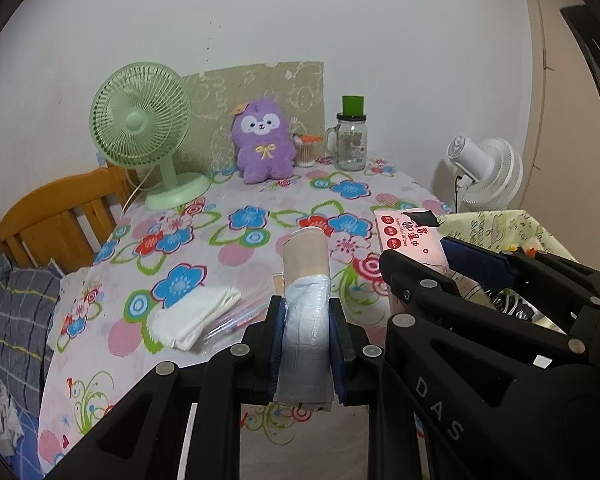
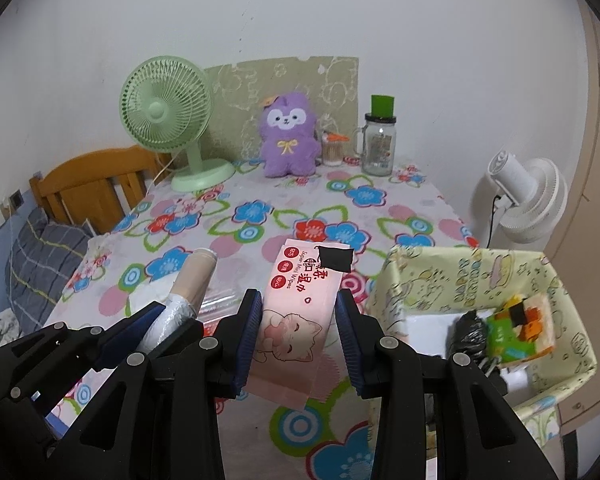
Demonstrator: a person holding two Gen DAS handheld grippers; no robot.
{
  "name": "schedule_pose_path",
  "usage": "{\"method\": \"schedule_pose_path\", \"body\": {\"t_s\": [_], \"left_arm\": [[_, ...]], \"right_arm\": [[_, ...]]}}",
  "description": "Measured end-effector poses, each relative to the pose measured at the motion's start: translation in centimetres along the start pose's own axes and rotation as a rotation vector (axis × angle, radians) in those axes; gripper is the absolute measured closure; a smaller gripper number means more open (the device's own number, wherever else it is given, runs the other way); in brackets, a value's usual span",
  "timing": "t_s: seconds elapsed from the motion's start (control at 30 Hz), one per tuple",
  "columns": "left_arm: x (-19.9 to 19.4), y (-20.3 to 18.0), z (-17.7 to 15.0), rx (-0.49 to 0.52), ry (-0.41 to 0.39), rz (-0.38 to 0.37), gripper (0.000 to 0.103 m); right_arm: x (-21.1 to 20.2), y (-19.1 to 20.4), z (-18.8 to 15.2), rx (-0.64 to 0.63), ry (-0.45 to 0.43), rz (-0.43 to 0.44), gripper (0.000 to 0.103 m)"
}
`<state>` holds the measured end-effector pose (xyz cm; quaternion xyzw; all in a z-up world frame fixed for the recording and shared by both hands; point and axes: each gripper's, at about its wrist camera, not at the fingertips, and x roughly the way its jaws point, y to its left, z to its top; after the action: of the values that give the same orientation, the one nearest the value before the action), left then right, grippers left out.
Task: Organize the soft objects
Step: 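Lift the paper roll and pink packet and carry them toward the yellow box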
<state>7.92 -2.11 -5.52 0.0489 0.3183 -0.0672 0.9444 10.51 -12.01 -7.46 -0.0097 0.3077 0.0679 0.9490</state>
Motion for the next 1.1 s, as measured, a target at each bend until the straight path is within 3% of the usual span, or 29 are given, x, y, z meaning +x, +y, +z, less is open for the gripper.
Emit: {"method": "schedule_pose_path", "body": {"t_s": [1.1], "left_arm": [[0.9, -9.0, 3.2, 0.080, -0.032, -0.096, 0.083]], "right_arm": [[-2.4, -9.2, 1.1, 0.083, -0.042, -0.090, 0.062]]}}
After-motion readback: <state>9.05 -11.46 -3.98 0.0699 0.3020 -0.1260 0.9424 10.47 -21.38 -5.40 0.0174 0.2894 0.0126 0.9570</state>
